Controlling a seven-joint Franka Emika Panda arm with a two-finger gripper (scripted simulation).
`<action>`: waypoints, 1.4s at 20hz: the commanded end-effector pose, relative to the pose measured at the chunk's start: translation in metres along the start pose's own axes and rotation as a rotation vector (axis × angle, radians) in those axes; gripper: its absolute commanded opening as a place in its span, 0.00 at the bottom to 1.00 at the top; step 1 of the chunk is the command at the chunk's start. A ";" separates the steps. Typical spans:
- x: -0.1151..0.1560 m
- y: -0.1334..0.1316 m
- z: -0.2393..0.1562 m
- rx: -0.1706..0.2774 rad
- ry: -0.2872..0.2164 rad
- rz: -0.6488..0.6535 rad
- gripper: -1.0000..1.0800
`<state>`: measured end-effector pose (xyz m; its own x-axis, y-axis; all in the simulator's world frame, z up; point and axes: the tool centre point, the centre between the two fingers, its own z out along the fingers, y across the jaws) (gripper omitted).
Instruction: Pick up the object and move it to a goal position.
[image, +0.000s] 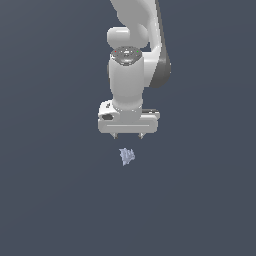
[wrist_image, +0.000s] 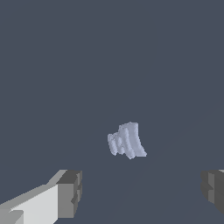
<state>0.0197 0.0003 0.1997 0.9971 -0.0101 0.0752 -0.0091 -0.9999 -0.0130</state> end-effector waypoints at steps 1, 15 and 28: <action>0.000 0.000 0.000 0.000 0.000 0.000 0.96; 0.000 -0.020 -0.005 -0.018 0.010 -0.051 0.96; -0.002 -0.005 0.061 -0.014 -0.042 -0.181 0.96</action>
<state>0.0221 0.0091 0.1511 0.9881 0.1475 0.0430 0.1471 -0.9890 0.0119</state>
